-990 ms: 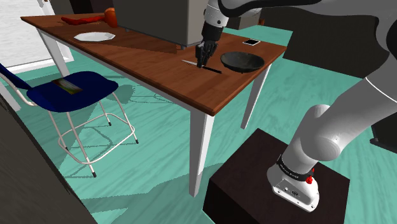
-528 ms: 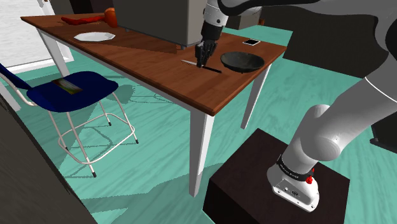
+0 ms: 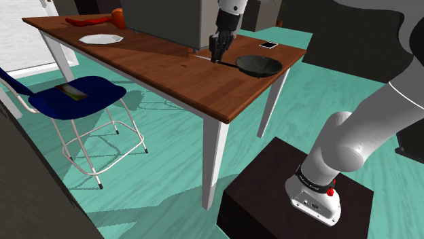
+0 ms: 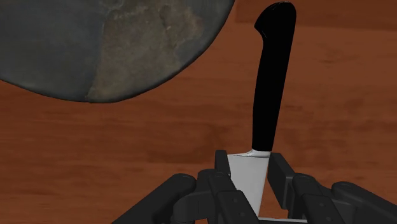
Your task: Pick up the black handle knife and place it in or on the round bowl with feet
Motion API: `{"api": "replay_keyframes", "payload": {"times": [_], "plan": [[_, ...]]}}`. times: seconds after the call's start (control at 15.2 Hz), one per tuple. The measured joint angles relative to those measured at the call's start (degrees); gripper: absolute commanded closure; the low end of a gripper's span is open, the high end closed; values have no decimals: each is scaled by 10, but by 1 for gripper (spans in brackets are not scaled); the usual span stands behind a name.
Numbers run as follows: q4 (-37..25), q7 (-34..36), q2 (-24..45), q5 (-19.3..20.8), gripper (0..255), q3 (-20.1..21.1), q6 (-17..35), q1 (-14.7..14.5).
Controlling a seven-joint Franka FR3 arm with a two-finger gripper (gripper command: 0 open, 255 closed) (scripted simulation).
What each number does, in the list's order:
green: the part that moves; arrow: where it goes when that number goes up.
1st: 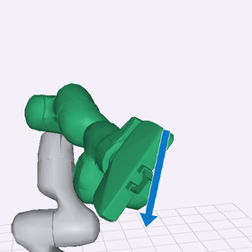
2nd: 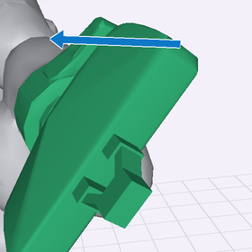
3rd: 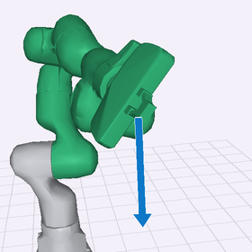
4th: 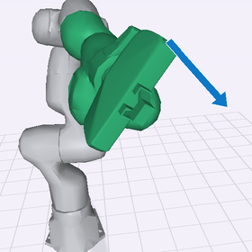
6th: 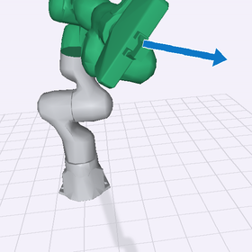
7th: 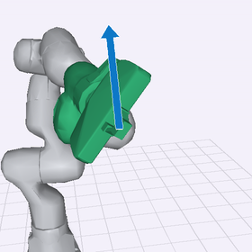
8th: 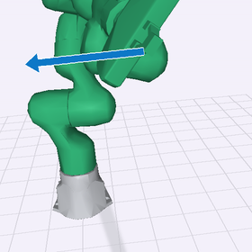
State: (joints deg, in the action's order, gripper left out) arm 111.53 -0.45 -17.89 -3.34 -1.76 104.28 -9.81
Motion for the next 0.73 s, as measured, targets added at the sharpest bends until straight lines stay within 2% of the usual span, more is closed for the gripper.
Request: {"api": "replay_keyframes", "payload": {"times": [0.73], "plan": [[-112,6,24,0,255,0,-88,-1]]}}
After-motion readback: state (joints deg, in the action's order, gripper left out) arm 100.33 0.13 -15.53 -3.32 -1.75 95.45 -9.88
